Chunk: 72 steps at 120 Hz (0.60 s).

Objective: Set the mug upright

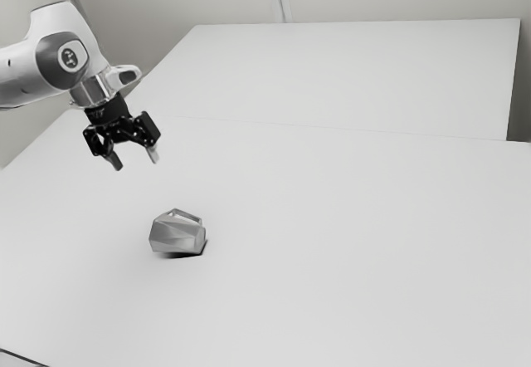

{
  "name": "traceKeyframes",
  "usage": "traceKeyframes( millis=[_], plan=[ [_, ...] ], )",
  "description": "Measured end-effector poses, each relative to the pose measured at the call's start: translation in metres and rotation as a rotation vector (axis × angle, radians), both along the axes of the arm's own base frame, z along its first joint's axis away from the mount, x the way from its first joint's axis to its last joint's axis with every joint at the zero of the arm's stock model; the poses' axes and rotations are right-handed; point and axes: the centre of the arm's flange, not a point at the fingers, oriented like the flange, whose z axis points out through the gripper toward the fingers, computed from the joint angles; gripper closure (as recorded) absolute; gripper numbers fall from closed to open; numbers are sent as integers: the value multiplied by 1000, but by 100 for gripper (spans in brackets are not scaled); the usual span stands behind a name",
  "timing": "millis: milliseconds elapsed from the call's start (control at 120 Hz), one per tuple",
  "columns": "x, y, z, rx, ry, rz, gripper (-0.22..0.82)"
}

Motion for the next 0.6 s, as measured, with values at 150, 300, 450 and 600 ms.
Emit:
traceKeyframes(
  millis=[150, 300, 450, 600],
  plan=[
    [-8, 17, -26, -49, -5, 26, 0],
    [-13, 31, -51, -94, -23, 43, 0],
    [-20, 40, -75, -128, -37, 50, 0],
    [-19, 47, -100, -150, -39, 42, 0]
  ],
)
